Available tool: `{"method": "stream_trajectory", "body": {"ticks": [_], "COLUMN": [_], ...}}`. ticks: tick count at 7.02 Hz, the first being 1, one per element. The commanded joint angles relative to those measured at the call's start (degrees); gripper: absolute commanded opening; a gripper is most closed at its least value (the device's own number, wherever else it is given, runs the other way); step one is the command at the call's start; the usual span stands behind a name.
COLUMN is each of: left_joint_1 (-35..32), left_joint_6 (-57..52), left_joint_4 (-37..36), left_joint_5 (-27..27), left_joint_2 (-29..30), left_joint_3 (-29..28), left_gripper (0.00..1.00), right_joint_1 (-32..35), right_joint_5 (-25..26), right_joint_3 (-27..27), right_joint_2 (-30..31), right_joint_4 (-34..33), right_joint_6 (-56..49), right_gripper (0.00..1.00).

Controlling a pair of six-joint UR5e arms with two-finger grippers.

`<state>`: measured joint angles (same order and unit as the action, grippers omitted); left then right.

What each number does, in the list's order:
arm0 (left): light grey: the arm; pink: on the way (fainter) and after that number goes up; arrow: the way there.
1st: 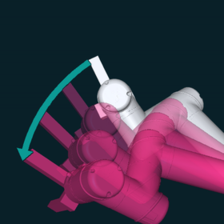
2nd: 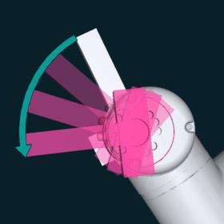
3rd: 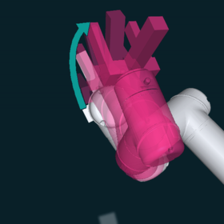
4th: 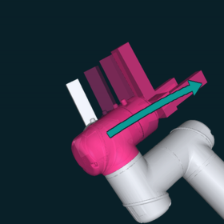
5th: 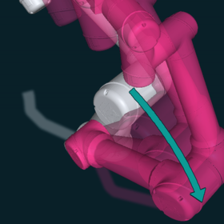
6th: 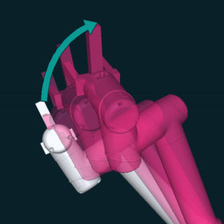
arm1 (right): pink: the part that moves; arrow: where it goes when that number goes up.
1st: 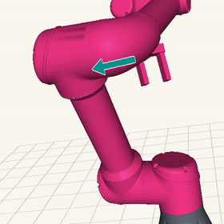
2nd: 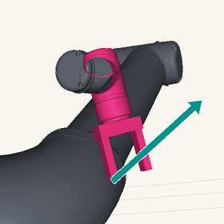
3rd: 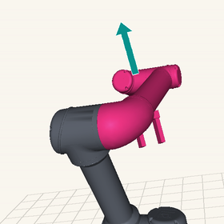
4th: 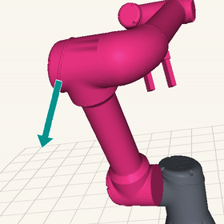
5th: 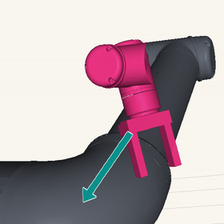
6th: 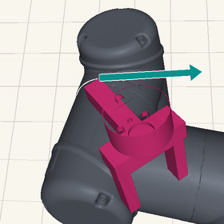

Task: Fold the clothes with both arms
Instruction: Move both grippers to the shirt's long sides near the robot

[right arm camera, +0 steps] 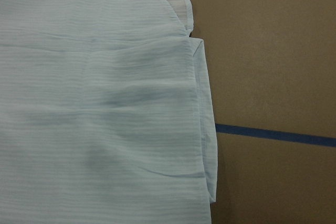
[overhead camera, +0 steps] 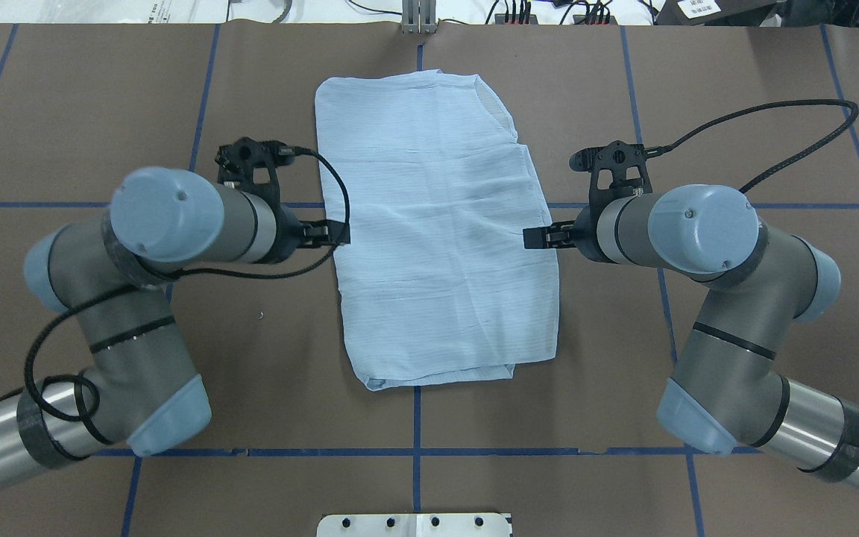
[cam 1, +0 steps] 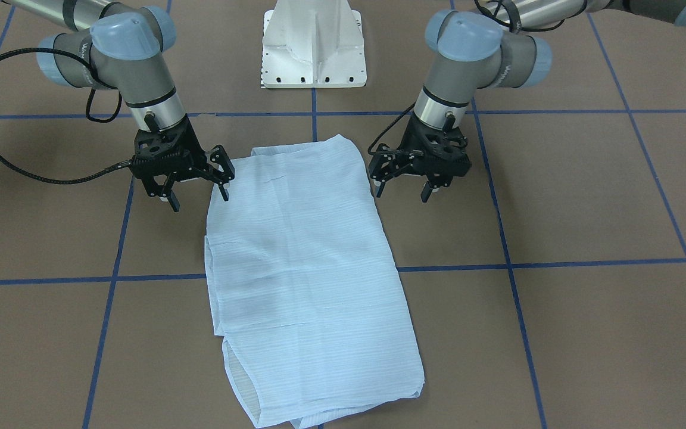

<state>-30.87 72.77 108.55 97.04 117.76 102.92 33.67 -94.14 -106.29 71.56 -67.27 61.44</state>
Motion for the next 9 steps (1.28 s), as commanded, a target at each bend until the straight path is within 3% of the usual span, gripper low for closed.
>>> {"method": "stream_trajectory", "body": {"ticks": [1,5,6,7,9], "left_joint_1": [6.42,12.85,13.73,13.91,13.91], "left_joint_6": [4.74,9.24,10.45,10.64,10.64], "left_joint_4": [-1.14,-1.15,-1.15,-1.15,-1.06], "left_joint_5": [-1.94,-3.17,-4.48,-5.1,-5.11], "left_joint_2": [0.01,-0.25,-0.08,0.27,0.36], "left_joint_3": [0.27,-0.87,-1.49,-1.58,-1.58], "left_gripper": [1.0,0.97,0.86,0.57,0.09], "right_joint_1": [0.0,-0.09,-0.09,-0.09,-0.09], "right_joint_5": [0.01,0.18,0.18,0.18,0.27], "right_joint_3": [-0.06,0.21,0.29,0.29,0.29], "right_joint_2": [0.33,0.33,0.33,0.33,0.25], "right_joint_4": [0.65,0.56,0.65,0.56,0.56], "right_joint_6": [0.44,0.35,0.35,0.44,0.35], "right_gripper": [1.0,1.0,1.0,1.0,1.0]}}
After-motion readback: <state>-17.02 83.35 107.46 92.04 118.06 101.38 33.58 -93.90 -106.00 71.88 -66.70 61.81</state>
